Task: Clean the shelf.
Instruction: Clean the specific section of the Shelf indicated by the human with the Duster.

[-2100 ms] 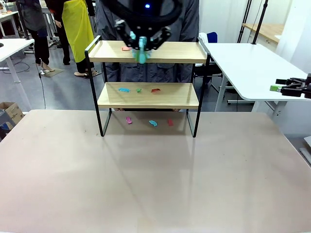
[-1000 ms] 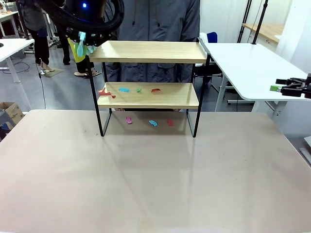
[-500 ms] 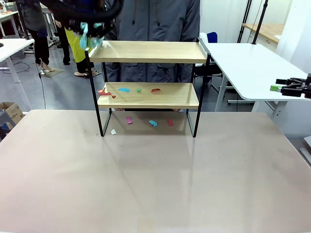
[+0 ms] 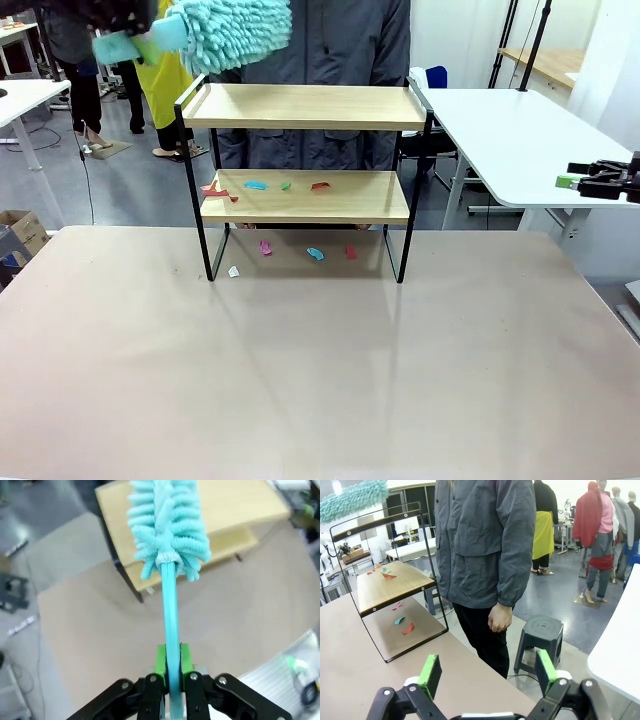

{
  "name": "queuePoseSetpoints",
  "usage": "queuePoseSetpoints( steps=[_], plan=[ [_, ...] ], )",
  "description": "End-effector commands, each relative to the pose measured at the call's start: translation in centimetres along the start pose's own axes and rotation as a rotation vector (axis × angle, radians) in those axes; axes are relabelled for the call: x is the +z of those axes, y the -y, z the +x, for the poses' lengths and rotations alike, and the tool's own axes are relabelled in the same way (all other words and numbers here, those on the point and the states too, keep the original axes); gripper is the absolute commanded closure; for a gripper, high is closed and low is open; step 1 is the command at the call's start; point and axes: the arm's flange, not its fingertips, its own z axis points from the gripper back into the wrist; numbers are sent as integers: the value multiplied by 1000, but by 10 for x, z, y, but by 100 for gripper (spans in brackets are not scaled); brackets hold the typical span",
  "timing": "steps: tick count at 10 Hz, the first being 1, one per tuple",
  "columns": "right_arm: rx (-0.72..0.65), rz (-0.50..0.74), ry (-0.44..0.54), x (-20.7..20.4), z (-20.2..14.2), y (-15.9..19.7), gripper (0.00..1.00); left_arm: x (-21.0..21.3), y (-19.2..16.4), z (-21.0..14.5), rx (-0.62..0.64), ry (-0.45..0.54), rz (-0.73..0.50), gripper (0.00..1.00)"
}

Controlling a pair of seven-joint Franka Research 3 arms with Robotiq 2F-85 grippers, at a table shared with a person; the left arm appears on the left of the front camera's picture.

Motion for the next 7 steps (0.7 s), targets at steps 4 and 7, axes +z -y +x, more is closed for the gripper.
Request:
queuePoseSetpoints(
  steps=[4,7],
  plan=[
    [3,1,0,-1,2,-2,0,30,-18,-61,-540,-29,-179,87],
    [3,1,0,-1,2,-2,0,14,-9,-90,-695,-163,-236,87]
  ],
)
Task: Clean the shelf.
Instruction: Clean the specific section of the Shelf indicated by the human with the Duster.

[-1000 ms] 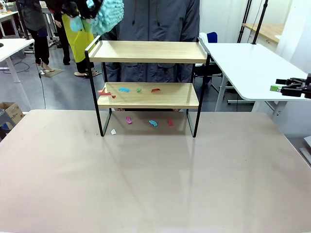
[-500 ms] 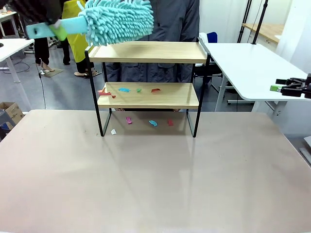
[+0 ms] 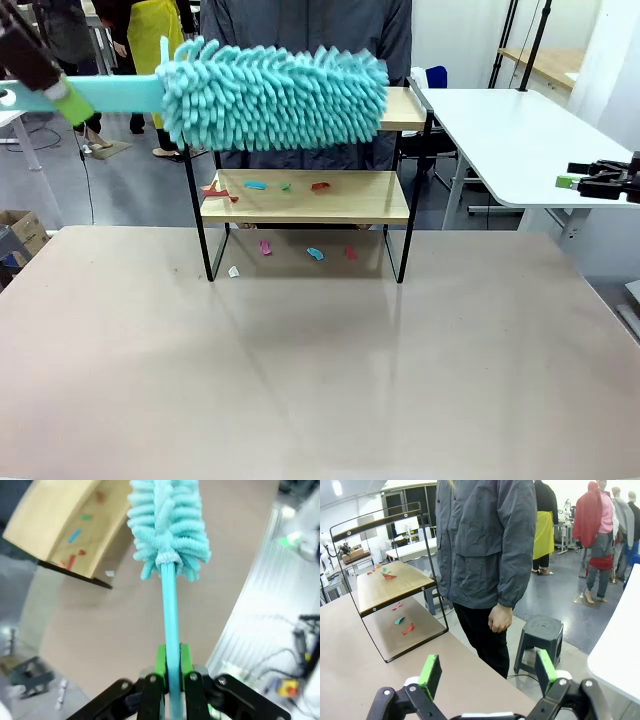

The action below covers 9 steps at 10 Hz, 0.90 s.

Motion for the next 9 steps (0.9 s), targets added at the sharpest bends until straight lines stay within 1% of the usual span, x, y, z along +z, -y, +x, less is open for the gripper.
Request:
queuePoseSetpoints(
  steps=[1,2,3,4,5,6,7,8,9],
  plan=[
    [3,1,0,-1,2,-2,0,-19,4,-15,-70,-80,-34,87],
    [3,1,0,-1,2,-2,0,-32,6,-22,-127,-180,-27,87],
    [3,1,0,-1,2,-2,0,-47,5,-29,-152,-275,-27,87],
    [3,1,0,-1,2,-2,0,-64,8,-36,-219,-375,-49,87],
    [3,1,0,-1,2,-2,0,-77,9,-41,-260,-461,-53,87],
    [3,1,0,-1,2,-2,0,-90,6,-52,-292,-489,-82,87],
    [3,1,0,-1,2,-2,0,-103,-1,-62,-290,-536,-87,87],
    [3,1,0,-1,2,-2,0,-112,-6,-65,-265,-522,-95,87],
    [3,1,0,-1,2,-2,0,-119,-10,-59,-251,-471,-28,87]
  ],
)
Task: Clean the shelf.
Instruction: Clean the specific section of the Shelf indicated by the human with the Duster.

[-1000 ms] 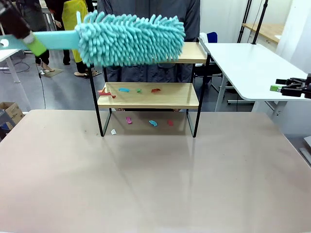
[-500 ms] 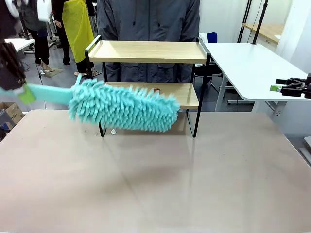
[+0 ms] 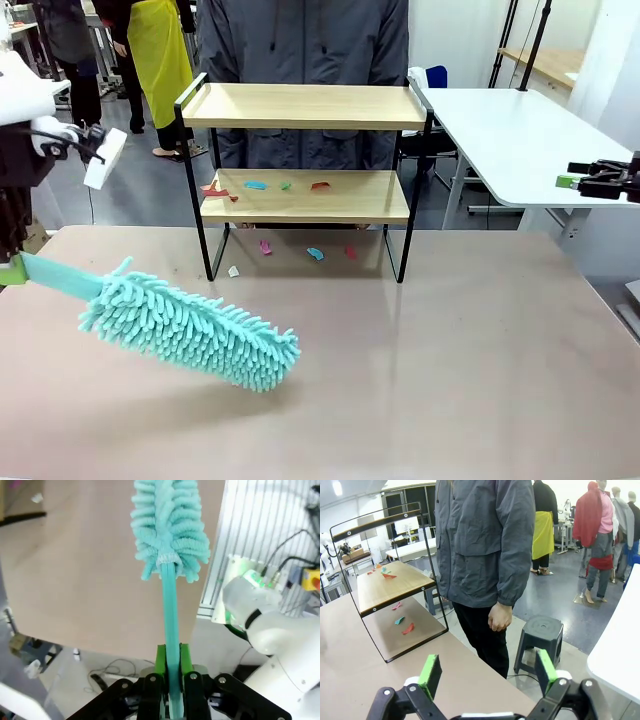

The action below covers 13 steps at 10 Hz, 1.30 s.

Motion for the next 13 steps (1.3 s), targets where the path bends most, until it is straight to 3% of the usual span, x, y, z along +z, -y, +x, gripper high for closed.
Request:
queuePoseSetpoints(
  steps=[1,13],
  plan=[
    [3,1,0,-1,2,-2,0,6,6,-1,-5,-12,-16,87],
    [3,1,0,-1,2,-2,0,6,6,-1,-5,-12,-16,87]
  ],
)
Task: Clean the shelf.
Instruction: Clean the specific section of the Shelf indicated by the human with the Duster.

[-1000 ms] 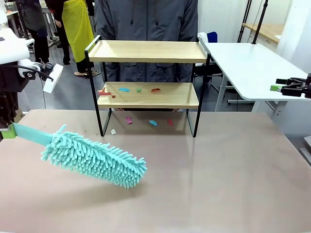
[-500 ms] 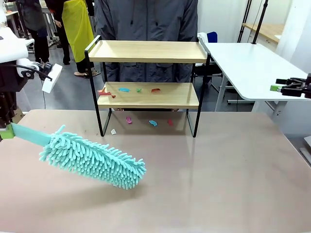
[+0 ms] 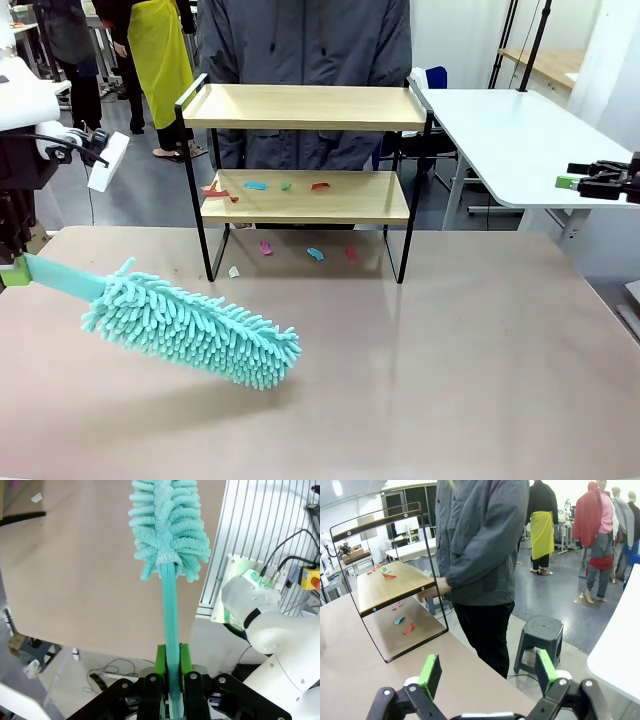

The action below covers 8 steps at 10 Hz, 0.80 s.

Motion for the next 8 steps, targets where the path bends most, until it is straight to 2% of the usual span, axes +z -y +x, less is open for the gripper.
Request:
queuePoseSetpoints(
  steps=[1,8],
  plan=[
    [3,1,0,-1,2,-2,0,4,3,0,-1,1,-2,87],
    [3,1,0,-1,2,-2,0,4,3,0,-1,1,-2,87]
  ],
)
